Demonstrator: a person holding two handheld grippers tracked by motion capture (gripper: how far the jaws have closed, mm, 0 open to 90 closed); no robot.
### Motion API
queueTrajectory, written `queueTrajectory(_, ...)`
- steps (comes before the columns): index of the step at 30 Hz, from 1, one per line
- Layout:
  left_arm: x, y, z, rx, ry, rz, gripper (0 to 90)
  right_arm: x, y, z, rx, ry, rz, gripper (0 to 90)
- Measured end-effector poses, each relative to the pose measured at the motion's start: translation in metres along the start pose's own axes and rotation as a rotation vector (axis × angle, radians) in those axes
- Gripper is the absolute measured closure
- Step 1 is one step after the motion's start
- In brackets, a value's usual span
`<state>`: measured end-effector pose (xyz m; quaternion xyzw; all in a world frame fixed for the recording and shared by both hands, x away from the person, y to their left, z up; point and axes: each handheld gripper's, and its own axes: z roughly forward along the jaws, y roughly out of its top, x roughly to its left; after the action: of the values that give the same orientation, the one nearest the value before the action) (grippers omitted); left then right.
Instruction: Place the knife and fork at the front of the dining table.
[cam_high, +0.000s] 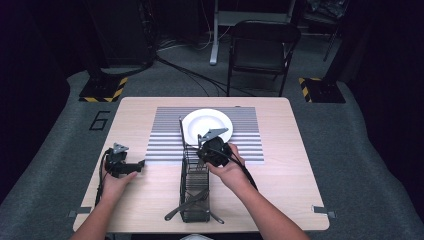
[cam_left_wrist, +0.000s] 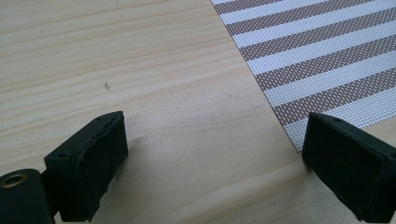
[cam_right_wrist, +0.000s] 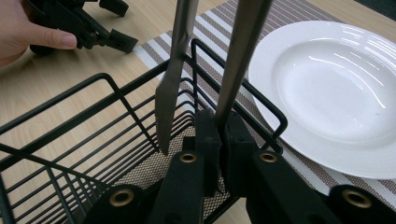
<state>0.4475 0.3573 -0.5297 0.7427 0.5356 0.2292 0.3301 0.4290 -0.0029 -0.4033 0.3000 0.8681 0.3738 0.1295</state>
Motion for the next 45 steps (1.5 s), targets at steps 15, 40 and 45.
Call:
queueTrajectory(15,0.0,0.0,0.0,0.0,0.0,0.0,7.0,0.003,0.025,-0.032,-0.008,0.055,0.001,87.2)
queueTrajectory(40,0.0,0.0,0.0,0.0,0.0,0.0,6.9,-0.016,0.052,-0.082,-0.043,0.066,0.011,87.2)
queueTrajectory(45,0.0,0.0,0.0,0.0,0.0,0.0,6.9,-0.023,0.052,-0.091,-0.037,0.045,0.021,87.2)
